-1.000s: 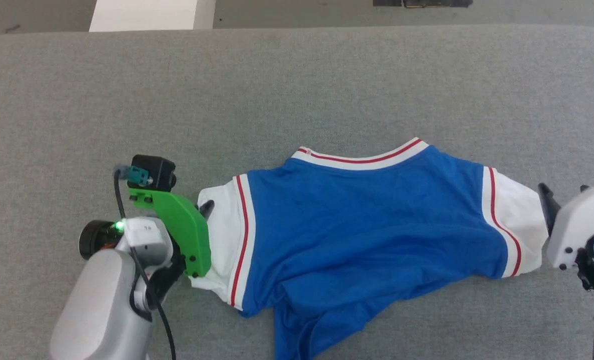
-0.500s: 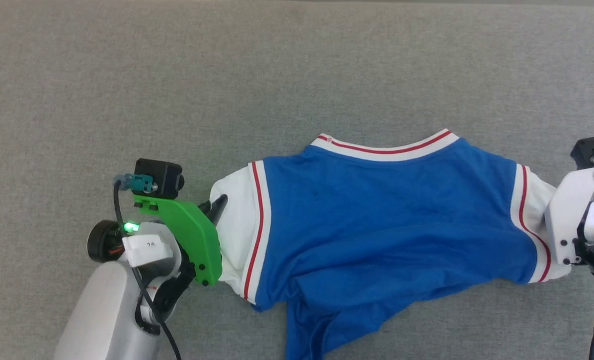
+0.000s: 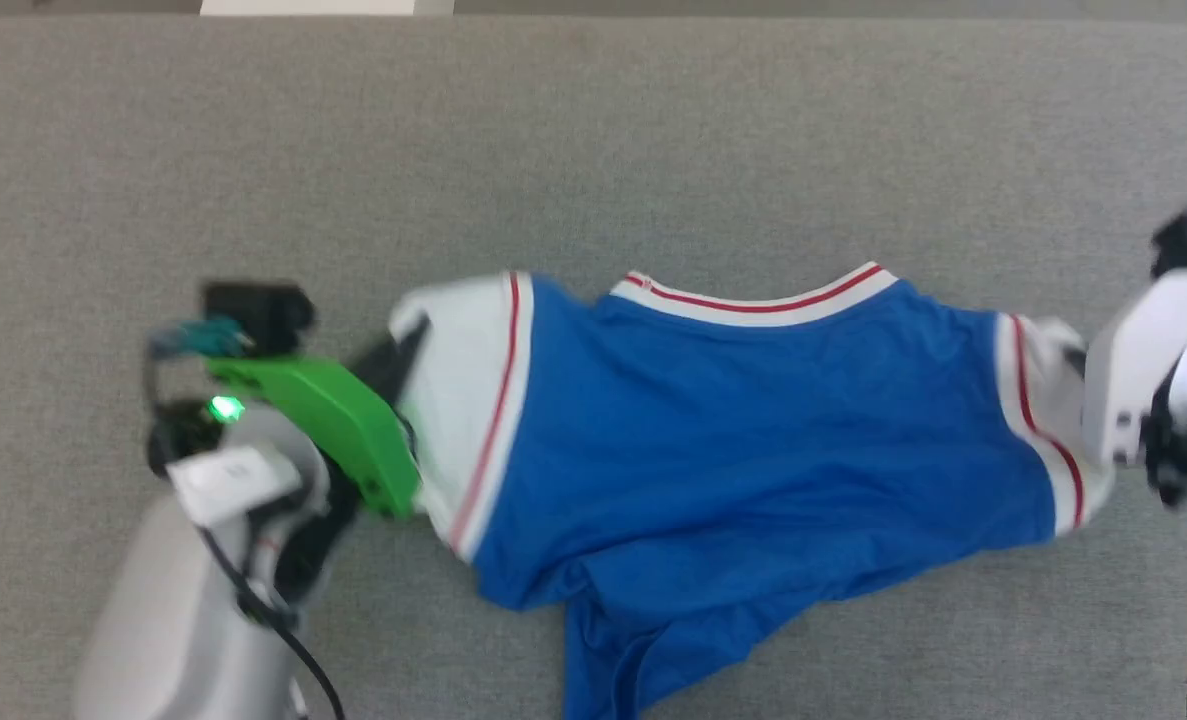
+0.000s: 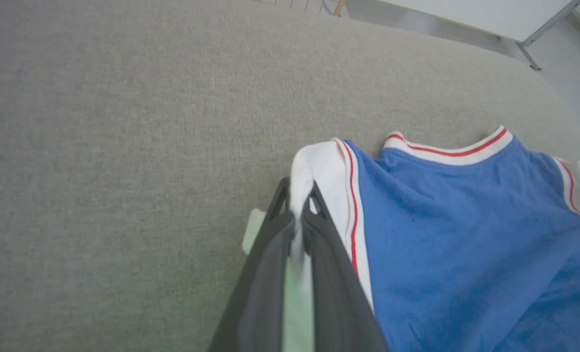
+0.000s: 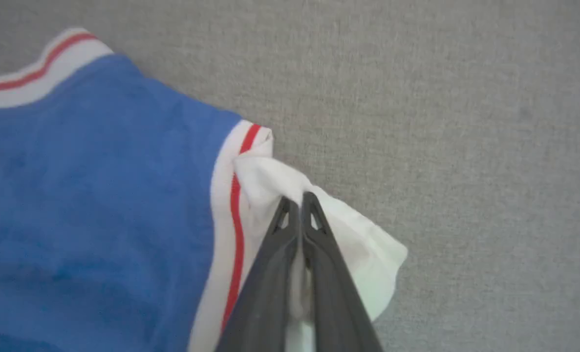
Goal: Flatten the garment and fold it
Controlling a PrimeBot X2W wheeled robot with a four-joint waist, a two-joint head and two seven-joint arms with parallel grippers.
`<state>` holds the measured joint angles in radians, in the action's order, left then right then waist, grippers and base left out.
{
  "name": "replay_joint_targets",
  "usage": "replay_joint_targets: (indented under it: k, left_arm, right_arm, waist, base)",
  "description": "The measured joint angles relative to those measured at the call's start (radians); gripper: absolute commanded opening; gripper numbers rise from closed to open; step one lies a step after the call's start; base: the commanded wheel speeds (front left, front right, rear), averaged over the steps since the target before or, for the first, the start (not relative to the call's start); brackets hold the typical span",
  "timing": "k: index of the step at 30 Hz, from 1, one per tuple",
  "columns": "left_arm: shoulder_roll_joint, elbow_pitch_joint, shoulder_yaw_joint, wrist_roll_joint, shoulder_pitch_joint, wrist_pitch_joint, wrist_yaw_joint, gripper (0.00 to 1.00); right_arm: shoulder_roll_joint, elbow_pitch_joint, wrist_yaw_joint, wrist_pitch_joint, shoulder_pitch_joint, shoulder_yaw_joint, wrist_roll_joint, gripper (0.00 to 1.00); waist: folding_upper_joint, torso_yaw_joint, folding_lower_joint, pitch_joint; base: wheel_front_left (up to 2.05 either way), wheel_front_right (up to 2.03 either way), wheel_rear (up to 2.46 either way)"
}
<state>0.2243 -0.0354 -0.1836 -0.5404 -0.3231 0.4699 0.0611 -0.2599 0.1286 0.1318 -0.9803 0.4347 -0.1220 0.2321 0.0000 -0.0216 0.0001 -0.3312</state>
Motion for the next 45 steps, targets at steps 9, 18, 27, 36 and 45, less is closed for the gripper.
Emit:
replay_joint_targets:
  k: [9, 18, 27, 36, 45]
  left_arm:
    - [0.071, 0.037, 0.072, -0.013, -0.303, 0.001, 0.014, 0.0]
    - [0.122, 0.227, 0.101, 0.058, -0.708, -0.019, -0.01, 0.0]
    - [0.155, 0.423, 0.099, 0.167, -1.04, -0.212, -0.046, 0.0]
    - [0.17, 0.563, 0.123, 0.205, -1.19, -0.45, -0.061, 0.0]
    - [0.136, 0.691, 0.127, 0.146, -1.081, -0.546, 0.0, 0.0]
  right_arm:
    - [0.127, -0.021, 0.0, -0.048, 0.296, -0.106, 0.164, 0.0]
    - [0.188, 0.082, 0.0, 0.042, 0.683, -0.08, 0.122, 0.0]
    - [0.208, 0.299, 0.0, 0.312, 1.034, -0.159, 0.059, 0.0]
    - [0.21, 0.551, 0.0, 0.596, 1.233, -0.09, 0.094, 0.0]
    - [0.21, 0.603, 0.0, 0.614, 1.143, -0.08, 0.084, 0.0]
  waist:
    - [0.0, 0.016, 0.0, 0.062]
    - [0.0, 0.04, 0.0, 0.053]
    - [0.0, 0.048, 0.0, -0.016]
    - [0.0, 0.054, 0.0, -0.094]
    - [0.0, 0.016, 0.0, -0.126]
  base:
    - [0.0, 0.0, 0.0]
    - [0.0, 0.0, 0.0]
    - [0.0, 0.0, 0.0]
    - [0.0, 0.0, 0.0]
    - [0.0, 0.0, 0.0]
